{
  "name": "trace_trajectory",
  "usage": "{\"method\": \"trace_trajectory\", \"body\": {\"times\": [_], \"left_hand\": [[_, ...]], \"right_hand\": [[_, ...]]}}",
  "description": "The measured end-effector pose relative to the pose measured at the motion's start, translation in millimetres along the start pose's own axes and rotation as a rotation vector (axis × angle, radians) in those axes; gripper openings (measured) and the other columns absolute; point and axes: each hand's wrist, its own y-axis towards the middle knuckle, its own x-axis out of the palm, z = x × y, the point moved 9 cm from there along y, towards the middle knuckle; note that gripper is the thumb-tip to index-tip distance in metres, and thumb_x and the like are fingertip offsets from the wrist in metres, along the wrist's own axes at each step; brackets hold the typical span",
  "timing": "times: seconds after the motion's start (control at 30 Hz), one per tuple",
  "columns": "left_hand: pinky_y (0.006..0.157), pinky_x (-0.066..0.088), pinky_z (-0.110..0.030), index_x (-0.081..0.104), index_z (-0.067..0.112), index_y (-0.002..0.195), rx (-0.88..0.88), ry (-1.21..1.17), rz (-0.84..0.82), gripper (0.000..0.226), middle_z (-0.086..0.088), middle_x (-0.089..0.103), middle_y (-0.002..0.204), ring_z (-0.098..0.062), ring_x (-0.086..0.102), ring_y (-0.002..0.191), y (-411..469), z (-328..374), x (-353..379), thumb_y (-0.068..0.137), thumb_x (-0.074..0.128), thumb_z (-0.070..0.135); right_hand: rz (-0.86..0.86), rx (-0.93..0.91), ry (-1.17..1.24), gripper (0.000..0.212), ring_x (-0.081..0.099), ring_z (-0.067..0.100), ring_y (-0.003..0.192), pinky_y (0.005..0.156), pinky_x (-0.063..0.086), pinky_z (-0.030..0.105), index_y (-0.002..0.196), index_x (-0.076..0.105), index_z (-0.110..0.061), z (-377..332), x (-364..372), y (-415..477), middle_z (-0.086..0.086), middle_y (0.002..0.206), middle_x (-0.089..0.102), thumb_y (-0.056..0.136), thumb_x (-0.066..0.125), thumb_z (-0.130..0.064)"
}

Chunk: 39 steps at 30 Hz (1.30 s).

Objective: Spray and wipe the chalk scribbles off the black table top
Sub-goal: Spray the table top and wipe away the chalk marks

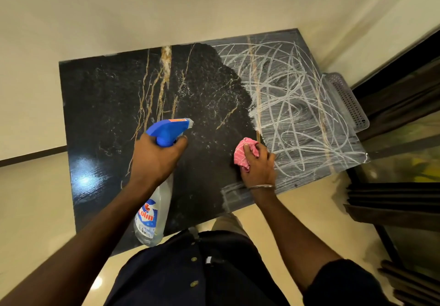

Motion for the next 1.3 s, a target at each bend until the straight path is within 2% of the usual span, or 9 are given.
{"method": "trace_trajectory", "body": {"times": [0.17, 0.3, 0.43, 0.73, 0.83, 0.97, 1.13, 1.23, 1.3], "left_hand": [[0.062, 0.056, -0.033, 0.059, 0.022, 0.083, -0.003, 0.003, -0.005, 0.013, -0.014, 0.062, 0.067, -0.024, 0.061, 0.059, -3, -1, 7, 0.088, 0.069, 0.017], [0.057, 0.054, -0.027, 0.058, 0.022, 0.080, -0.021, 0.004, 0.020, 0.015, -0.010, 0.061, 0.063, -0.016, 0.059, 0.054, -5, 0, 8, 0.088, 0.069, 0.017], [0.052, 0.054, -0.020, 0.057, 0.022, 0.079, -0.020, 0.024, 0.036, 0.015, -0.007, 0.061, 0.063, -0.009, 0.059, 0.051, -6, 2, 9, 0.088, 0.069, 0.018], [0.051, 0.051, -0.018, 0.060, 0.019, 0.086, -0.022, 0.060, 0.034, 0.010, -0.006, 0.062, 0.063, -0.010, 0.060, 0.051, -7, 7, 24, 0.088, 0.069, 0.020], [0.049, 0.052, -0.016, 0.059, 0.020, 0.087, -0.009, 0.048, 0.024, 0.011, -0.006, 0.062, 0.063, -0.008, 0.060, 0.049, -9, 13, 31, 0.089, 0.069, 0.018], [0.047, 0.047, -0.010, 0.060, 0.012, 0.092, -0.016, 0.046, 0.028, 0.008, -0.007, 0.061, 0.064, -0.005, 0.059, 0.048, -11, 18, 40, 0.090, 0.068, 0.016], [0.049, 0.049, -0.016, 0.061, 0.007, 0.098, -0.052, 0.041, 0.038, 0.016, -0.007, 0.061, 0.065, -0.013, 0.060, 0.053, -10, 19, 51, 0.089, 0.068, 0.018], [0.054, 0.051, -0.025, 0.059, 0.011, 0.096, -0.049, 0.035, 0.034, 0.012, -0.011, 0.061, 0.068, -0.019, 0.060, 0.057, -10, 25, 57, 0.090, 0.068, 0.017], [0.052, 0.051, -0.020, 0.059, 0.012, 0.092, -0.054, 0.045, 0.045, 0.010, -0.011, 0.061, 0.067, -0.015, 0.060, 0.055, -11, 28, 61, 0.090, 0.068, 0.017]], "right_hand": [[-0.007, 0.009, -0.044, 0.071, 0.047, 0.040, 0.111, 0.076, 0.053, 0.044, 0.136, 0.048, -0.025, -21, 3, -18, 0.018, 0.138, 0.044, 0.071, 0.074, -0.040], [-0.085, -0.171, -0.012, 0.095, 0.057, 0.040, 0.103, 0.064, 0.057, 0.040, 0.135, 0.046, -0.027, -85, 33, -69, 0.017, 0.133, 0.047, 0.050, 0.085, -0.042], [-0.102, -0.285, -0.037, 0.095, 0.052, 0.037, 0.104, 0.059, 0.057, 0.036, 0.136, 0.052, -0.028, -87, 36, -77, 0.014, 0.132, 0.046, 0.048, 0.085, -0.042], [-0.059, 0.039, 0.033, 0.078, 0.044, 0.042, 0.116, 0.080, 0.054, 0.050, 0.140, 0.046, -0.026, 7, 10, -43, 0.019, 0.141, 0.040, 0.069, 0.077, -0.033], [-0.110, -0.056, 0.037, 0.088, 0.045, 0.041, 0.117, 0.080, 0.053, 0.051, 0.142, 0.041, -0.029, -26, 22, -63, 0.016, 0.142, 0.034, 0.063, 0.079, -0.039], [-0.147, -0.305, -0.066, 0.101, 0.060, 0.031, 0.103, 0.061, 0.057, 0.043, 0.131, 0.058, -0.032, -75, 22, -90, 0.009, 0.129, 0.042, 0.037, 0.084, -0.058], [-0.221, -0.380, -0.035, 0.094, 0.059, 0.036, 0.105, 0.066, 0.059, 0.047, 0.137, 0.048, -0.031, -53, 36, -85, 0.011, 0.134, 0.037, 0.052, 0.082, -0.052], [-0.252, -0.250, 0.036, 0.086, 0.043, 0.040, 0.120, 0.078, 0.052, 0.054, 0.147, 0.028, -0.036, -7, 43, -74, 0.011, 0.146, 0.032, 0.072, 0.070, -0.042], [-0.212, -0.196, 0.059, 0.084, 0.040, 0.041, 0.124, 0.081, 0.053, 0.052, 0.145, 0.034, -0.033, 12, 37, -70, 0.013, 0.146, 0.035, 0.071, 0.072, -0.037]]}}
